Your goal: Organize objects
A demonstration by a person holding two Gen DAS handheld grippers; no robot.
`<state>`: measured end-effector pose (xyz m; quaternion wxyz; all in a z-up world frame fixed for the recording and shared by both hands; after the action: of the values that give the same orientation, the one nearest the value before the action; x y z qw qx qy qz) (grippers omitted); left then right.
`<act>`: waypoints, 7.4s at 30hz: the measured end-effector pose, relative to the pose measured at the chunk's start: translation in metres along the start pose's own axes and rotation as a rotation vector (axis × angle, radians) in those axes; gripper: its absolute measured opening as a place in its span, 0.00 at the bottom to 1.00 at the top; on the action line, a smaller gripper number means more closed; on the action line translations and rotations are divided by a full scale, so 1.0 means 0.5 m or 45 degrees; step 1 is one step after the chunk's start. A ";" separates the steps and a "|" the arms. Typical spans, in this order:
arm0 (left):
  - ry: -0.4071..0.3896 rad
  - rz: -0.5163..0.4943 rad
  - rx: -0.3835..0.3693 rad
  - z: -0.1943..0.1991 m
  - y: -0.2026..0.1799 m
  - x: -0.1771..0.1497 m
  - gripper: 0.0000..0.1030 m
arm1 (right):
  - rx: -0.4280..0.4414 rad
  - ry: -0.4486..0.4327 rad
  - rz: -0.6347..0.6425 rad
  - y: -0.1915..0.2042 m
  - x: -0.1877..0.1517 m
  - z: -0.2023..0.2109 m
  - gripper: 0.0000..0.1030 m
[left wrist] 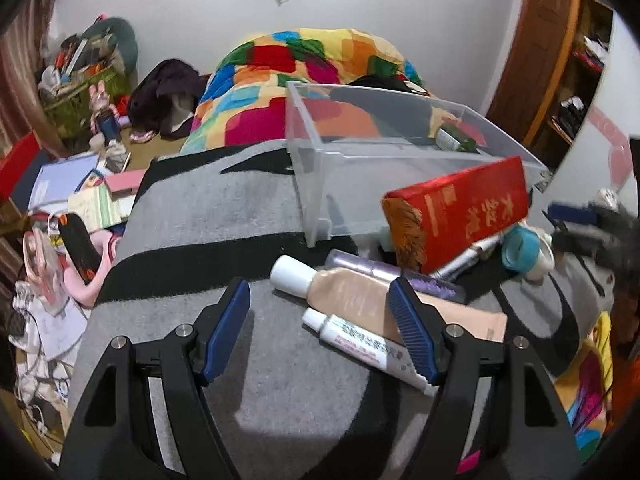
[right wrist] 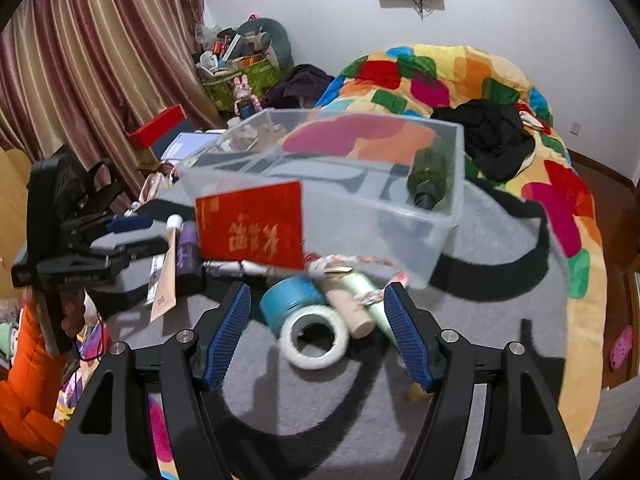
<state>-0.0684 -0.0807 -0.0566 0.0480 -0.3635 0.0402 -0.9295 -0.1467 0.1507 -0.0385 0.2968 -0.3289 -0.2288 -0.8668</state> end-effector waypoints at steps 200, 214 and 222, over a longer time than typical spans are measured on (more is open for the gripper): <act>-0.266 -0.006 -0.004 0.081 -0.035 0.106 0.15 | -0.267 -0.315 -0.058 -0.049 0.085 0.092 0.35; -0.157 -0.024 -0.054 -0.015 -0.058 0.175 0.15 | -0.232 -0.177 -0.126 -0.082 0.162 -0.050 0.35; -0.123 -0.055 -0.059 -0.053 -0.078 0.192 0.15 | -0.217 -0.099 -0.104 -0.081 0.164 -0.095 0.35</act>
<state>-0.1592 -0.0523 -0.0073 0.0213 -0.4098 0.0513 -0.9105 -0.2440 0.1219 -0.0213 0.2232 -0.3766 -0.1788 -0.8811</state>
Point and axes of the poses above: each gripper's, at about its wrist camera, not at the fingertips, and z roughly against the way its jaws point, y to its left, x to its top, the point moved 2 cm from there along -z, roughly the way its jaws point, and after that the axes turned 3 degrees about -y, right-handed, at the moved point
